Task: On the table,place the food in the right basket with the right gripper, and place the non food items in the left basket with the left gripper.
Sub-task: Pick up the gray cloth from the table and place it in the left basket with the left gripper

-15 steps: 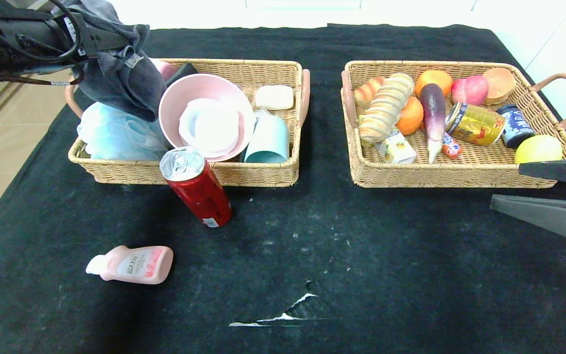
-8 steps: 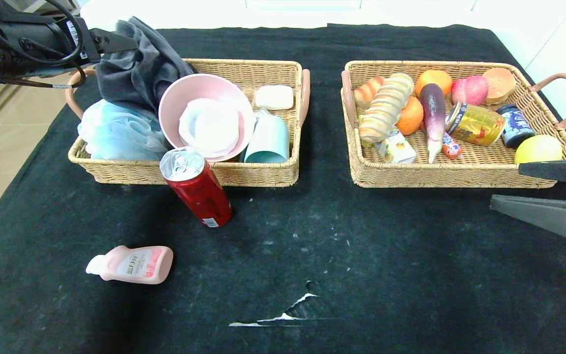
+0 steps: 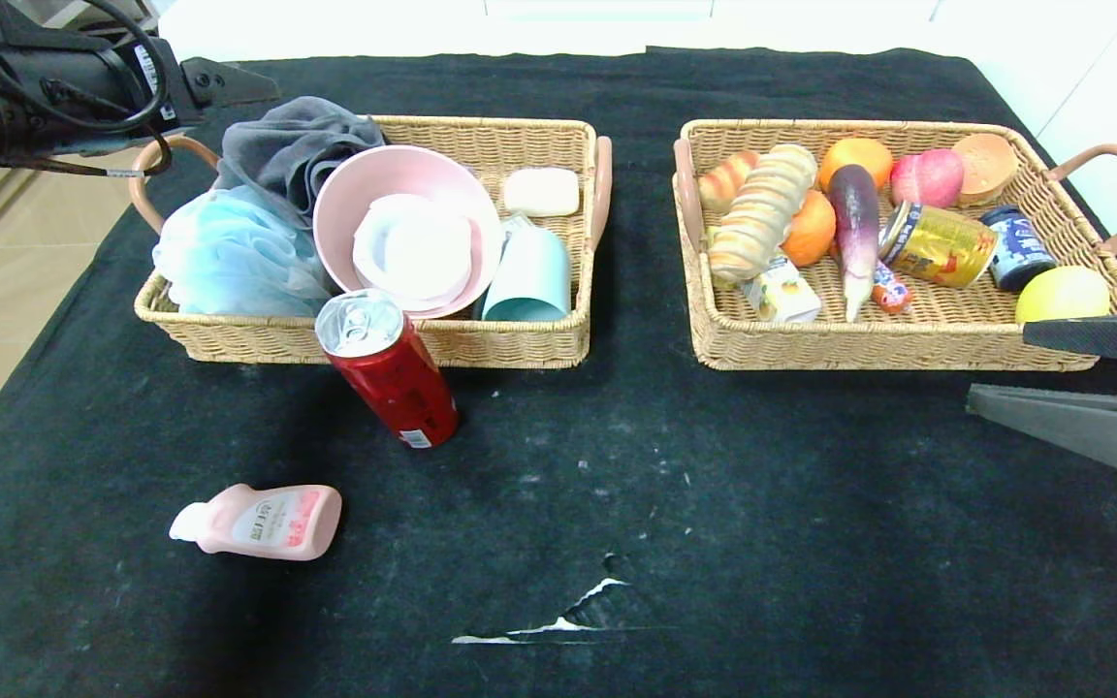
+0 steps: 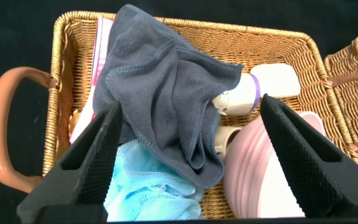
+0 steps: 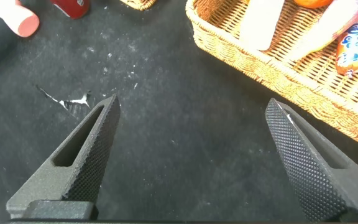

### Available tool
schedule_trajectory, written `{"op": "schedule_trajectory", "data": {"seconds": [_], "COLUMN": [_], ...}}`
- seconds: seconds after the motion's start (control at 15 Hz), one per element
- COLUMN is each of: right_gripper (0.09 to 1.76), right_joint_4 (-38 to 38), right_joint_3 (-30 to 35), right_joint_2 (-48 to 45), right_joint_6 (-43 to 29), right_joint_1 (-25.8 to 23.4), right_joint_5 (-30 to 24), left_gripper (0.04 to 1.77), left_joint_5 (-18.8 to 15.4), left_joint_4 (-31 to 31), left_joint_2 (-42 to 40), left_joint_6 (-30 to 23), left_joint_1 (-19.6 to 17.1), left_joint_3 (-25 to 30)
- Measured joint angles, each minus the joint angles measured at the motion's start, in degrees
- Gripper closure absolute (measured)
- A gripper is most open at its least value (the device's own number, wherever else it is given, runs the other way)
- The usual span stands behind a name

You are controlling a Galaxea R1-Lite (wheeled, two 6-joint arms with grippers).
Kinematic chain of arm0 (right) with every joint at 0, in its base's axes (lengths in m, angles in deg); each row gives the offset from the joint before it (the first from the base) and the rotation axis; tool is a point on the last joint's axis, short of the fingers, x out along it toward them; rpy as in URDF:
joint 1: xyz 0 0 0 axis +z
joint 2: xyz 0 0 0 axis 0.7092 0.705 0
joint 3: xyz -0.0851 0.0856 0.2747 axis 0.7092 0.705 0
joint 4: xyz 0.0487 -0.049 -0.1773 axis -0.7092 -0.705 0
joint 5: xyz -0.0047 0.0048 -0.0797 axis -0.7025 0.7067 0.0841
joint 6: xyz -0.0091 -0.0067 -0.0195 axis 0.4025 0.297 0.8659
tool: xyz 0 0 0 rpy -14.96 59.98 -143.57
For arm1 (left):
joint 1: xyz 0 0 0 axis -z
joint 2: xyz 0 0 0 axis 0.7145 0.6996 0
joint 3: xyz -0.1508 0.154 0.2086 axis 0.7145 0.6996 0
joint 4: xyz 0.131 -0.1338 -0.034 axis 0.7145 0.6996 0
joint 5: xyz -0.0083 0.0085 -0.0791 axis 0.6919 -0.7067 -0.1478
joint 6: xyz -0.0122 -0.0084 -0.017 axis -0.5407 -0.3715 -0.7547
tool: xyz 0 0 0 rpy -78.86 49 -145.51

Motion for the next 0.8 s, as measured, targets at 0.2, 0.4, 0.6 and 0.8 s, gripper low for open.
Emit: {"op": "schedule_trajectory", "data": {"seconds": [0.2, 0.4, 0.6, 0.8], "right_gripper": [0.14, 0.14, 0.14, 0.14], "right_joint_4": [-0.02, 0.00, -0.02, -0.02], "right_joint_3": [0.00, 0.00, 0.01, 0.09], "right_joint_2": [0.00, 0.00, 0.00, -0.04], "right_joint_6": [0.00, 0.00, -0.05, -0.05], "right_joint_1": [-0.02, -0.02, 0.06, 0.09], "right_joint_5": [-0.02, 0.00, 0.00, 0.00], "left_gripper": [0.17, 0.15, 0.13, 0.12], "left_joint_5": [0.00, 0.06, 0.20, 0.35], "left_joint_4": [0.09, 0.45, 3.84, 8.55], "left_joint_2": [0.00, -0.05, -0.33, -1.46], "left_joint_6": [-0.01, -0.06, -0.11, -0.11], "left_joint_1": [0.06, 0.11, 0.13, 0.63], "left_joint_3": [0.26, 0.28, -0.22, -0.38]}}
